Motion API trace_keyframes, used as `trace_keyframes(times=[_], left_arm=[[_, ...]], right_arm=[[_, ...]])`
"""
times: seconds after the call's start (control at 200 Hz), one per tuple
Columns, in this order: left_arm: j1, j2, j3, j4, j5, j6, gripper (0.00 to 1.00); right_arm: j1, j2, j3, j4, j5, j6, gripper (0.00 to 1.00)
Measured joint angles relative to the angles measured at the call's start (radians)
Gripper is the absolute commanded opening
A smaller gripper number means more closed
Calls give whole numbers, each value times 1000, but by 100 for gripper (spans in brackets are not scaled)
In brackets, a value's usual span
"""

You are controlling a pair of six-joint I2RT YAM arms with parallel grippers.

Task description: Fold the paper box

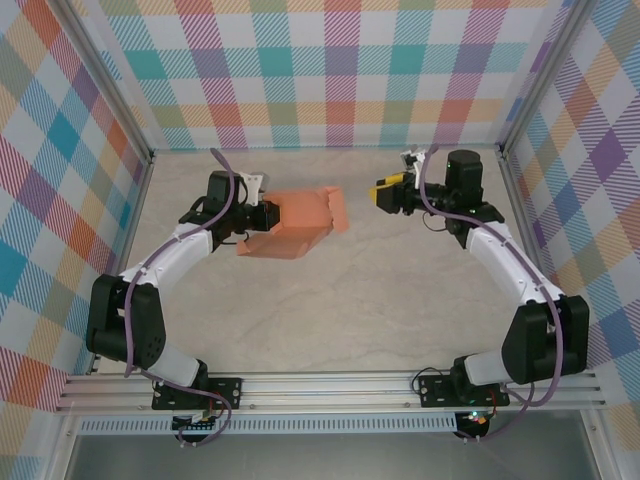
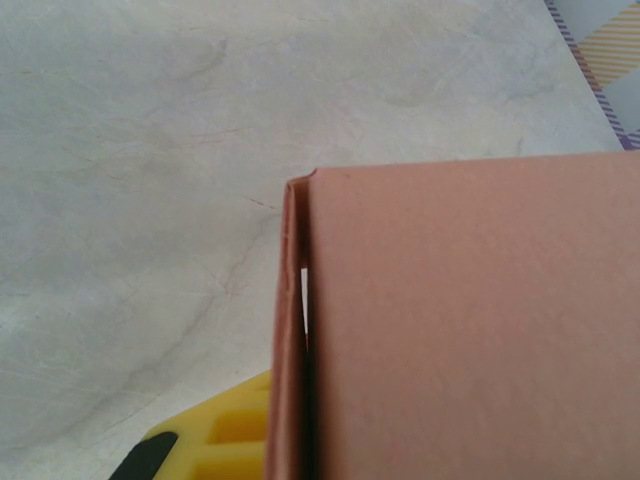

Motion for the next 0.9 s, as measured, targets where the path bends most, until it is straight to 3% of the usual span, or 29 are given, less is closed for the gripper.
trace_keyframes(times=[0.27, 0.685, 0.9], left_arm=[[0, 0, 0, 0, 18, 3, 0], [-8, 0, 0, -2, 15, 3, 0], [-19, 0, 5, -5, 14, 3, 0]], right_arm=[[50, 93, 0, -29, -74, -65, 51], [125, 148, 23, -46, -147, -110, 47], [189, 150, 27, -38, -138, -107, 34]])
